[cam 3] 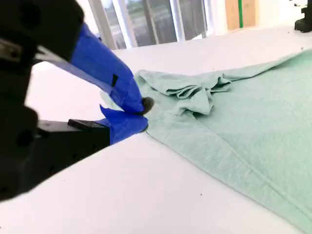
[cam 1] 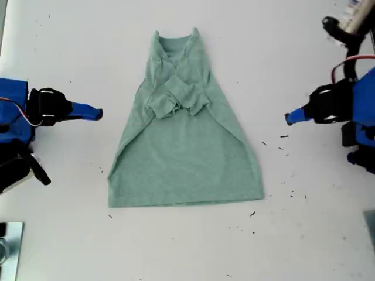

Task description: Fold t shirt

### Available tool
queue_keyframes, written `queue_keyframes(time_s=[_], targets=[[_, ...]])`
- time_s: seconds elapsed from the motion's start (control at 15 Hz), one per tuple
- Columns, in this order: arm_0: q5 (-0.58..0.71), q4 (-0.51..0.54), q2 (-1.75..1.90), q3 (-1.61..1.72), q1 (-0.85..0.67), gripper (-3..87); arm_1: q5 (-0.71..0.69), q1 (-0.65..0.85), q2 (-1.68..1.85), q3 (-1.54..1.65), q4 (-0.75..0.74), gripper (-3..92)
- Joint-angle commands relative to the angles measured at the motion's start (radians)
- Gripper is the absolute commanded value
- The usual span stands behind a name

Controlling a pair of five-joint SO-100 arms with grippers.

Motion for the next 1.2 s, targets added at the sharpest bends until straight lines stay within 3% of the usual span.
queue_keyframes(time_s=[0.0, 0.07, 0.13, 0.27, 0.4, 0.73, 1.0, 1.13], targets=[[0.017, -0.005, 0.006, 0.014, -0.018, -0.1, -0.049, -0.097, -0.302, -0.44, 0.176, 1.8], [0.026, -0.006, 0.006, 0.014, -0.02, -0.1, -0.051, -0.123, -0.307, -0.491, 0.183, 2.2], [0.031, -0.006, 0.006, 0.015, -0.02, -0.1, -0.021, -0.14, -0.307, -0.523, 0.204, 18.1], [0.035, -0.006, 0.006, 0.015, -0.017, -0.1, -0.023, -0.175, -0.316, -0.531, 0.189, 30.6], [0.04, -0.006, 0.006, 0.015, -0.017, -0.1, -0.032, -0.207, -0.393, -0.511, 0.164, 33.0], [0.043, -0.008, 0.006, 0.015, 0.002, -0.1, 0.041, -0.308, -0.704, -0.393, -0.057, 33.7], [0.043, -0.008, 0.006, 0.015, 0.014, -0.1, 0.132, -0.367, -0.716, -0.034, -0.41, 32.0], [0.048, -0.008, 0.006, 0.017, 0.006, -0.1, 0.175, -0.4, -0.798, 0.083, -0.583, 26.1]])
